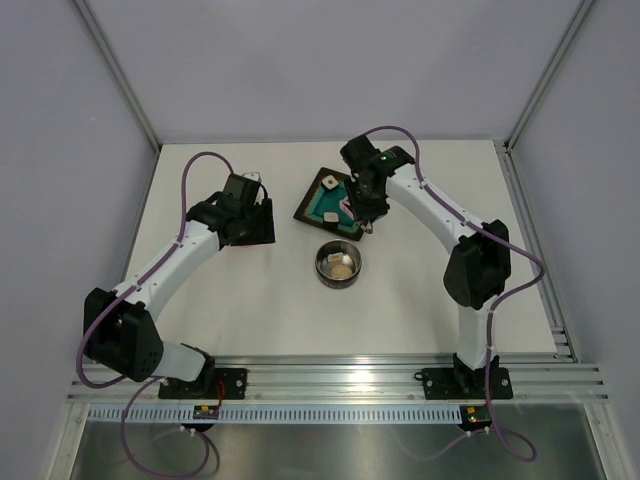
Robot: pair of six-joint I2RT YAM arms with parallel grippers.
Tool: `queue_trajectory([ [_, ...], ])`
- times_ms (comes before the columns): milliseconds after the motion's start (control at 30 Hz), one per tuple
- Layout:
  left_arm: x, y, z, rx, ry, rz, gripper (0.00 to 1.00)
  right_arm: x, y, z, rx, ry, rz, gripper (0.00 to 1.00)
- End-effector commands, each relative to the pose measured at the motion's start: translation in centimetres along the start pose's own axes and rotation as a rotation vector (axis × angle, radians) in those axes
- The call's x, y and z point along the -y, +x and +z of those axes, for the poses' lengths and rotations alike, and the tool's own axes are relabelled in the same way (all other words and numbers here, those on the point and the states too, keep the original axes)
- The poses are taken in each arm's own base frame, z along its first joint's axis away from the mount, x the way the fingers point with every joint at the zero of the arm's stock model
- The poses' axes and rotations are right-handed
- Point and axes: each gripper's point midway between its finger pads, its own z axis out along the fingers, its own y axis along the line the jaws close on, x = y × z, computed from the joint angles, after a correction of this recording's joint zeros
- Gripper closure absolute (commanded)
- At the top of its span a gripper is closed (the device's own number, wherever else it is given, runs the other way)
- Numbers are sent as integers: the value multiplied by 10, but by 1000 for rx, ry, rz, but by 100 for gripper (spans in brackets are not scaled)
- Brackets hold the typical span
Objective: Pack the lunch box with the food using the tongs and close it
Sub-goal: Pick up the fake food from the plate, then place the fake food in the packing box.
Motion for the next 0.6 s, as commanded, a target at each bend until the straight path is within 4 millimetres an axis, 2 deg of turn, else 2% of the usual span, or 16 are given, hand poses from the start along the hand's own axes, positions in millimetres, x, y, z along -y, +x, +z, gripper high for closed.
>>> queue_trajectory([
  [0,-1,-8,-6,48,8,-1,39,-10,3,-42,75,-28,-6,100],
  [233,0,-11,-6,61,9,-11,39,-28,39,-79,71,-47,-29,100],
  [333,-3,-13,-5,62,-5,-6,39,-37,63,-92,51,-72,-28,100],
  [433,-3,-14,-5,65,-8,-2,39,-41,75,-94,34,-80,-9,100],
  [567,-4,-16,-6,70,-14,4,39,-41,98,-87,-20,-73,-5,99],
])
